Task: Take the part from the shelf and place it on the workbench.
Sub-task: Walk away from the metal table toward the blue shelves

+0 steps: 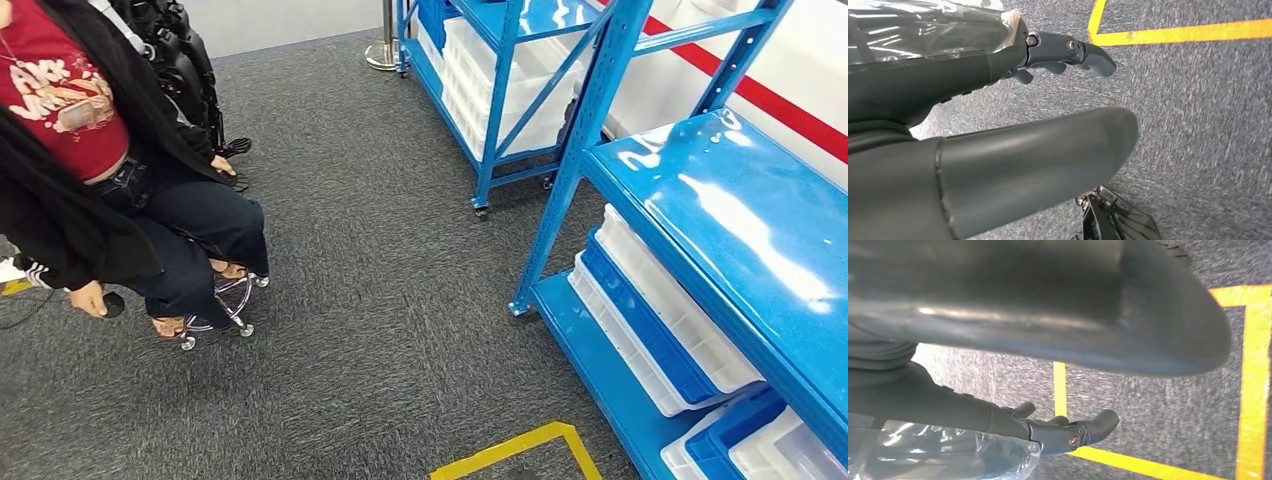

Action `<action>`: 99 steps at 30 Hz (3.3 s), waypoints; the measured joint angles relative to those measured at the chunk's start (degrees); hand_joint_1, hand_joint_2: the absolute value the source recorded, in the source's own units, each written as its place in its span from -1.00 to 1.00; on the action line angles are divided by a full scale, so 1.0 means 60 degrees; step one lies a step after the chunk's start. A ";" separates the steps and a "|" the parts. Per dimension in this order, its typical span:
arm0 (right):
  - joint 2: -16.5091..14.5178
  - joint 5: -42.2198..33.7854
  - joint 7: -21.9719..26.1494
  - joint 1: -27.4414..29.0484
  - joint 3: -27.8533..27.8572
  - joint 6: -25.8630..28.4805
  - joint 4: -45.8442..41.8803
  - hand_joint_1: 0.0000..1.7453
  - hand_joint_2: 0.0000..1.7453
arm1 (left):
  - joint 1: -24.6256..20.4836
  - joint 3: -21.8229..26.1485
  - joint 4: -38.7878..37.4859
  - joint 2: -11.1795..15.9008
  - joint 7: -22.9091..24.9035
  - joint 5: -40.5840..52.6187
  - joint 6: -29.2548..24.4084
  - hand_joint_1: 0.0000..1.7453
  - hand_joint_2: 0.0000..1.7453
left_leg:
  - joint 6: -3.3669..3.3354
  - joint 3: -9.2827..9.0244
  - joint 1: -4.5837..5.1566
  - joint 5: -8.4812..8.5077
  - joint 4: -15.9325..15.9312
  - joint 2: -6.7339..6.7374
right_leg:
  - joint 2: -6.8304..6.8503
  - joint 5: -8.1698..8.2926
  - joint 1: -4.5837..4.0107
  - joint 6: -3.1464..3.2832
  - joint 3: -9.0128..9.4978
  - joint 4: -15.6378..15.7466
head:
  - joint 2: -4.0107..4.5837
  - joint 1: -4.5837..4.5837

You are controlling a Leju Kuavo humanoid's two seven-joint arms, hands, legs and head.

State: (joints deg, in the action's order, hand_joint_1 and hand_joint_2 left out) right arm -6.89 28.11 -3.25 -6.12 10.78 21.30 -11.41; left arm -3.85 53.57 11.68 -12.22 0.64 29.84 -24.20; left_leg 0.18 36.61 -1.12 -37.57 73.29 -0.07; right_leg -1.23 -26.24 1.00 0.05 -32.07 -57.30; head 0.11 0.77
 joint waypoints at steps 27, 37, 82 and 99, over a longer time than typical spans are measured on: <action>-0.0025 -0.0139 0.0028 0.0256 0.0017 -0.0041 0.0000 -1.00 -1.00 | -0.0015 -0.0433 0.0003 0.0068 0.0207 0.0606 0.0158 -1.00 -1.00 | -0.0004 -0.0980 0.0036 0.0915 -0.2016 0.0503 | 0.0436 -0.0037 0.0073 -0.0076 0.0052 0.0031 | 0.0000 0.0013; -0.0059 -0.0108 0.0041 0.0306 0.0021 -0.0029 0.0000 -1.00 -1.00 | 0.0020 -0.0455 -0.0001 0.0104 0.0249 0.0655 0.0142 -1.00 -1.00 | -0.0110 -0.0919 -0.0008 0.1528 -0.2424 -0.0632 | -0.0785 0.0000 -0.0065 -0.0088 -0.0029 -0.0076 | 0.0000 -0.0017; -0.0104 0.0177 0.0025 0.0221 0.0149 0.0010 0.0011 -1.00 -1.00 | 0.0014 -0.0455 0.0010 0.0056 0.0254 0.0668 -0.0036 -1.00 -1.00 | -0.0289 -0.1035 0.0064 0.1576 -0.2664 0.0869 | 0.0793 -0.0329 -0.0009 -0.0634 0.0044 -0.0180 | 0.0000 0.0056; -0.0147 -0.0041 -0.0037 0.0207 0.0218 0.0053 0.0011 -1.00 -1.00 | 0.0000 -0.0459 0.0012 0.0133 0.0052 0.0923 -0.0096 -1.00 -1.00 | -0.0131 -0.0956 -0.0002 0.1555 -0.2546 -0.0841 | -0.0874 -0.0067 -0.0029 -0.0212 0.0066 0.0028 | 0.0000 -0.0029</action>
State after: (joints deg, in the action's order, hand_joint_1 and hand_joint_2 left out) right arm -7.77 27.87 -3.47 -4.88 12.08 21.62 -11.34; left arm -3.86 50.82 11.75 -11.42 0.95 35.38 -24.77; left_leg -0.60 30.88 -1.13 -28.24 58.01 -5.12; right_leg -6.47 -26.65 0.82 -1.22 -31.68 -57.13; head 0.11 0.59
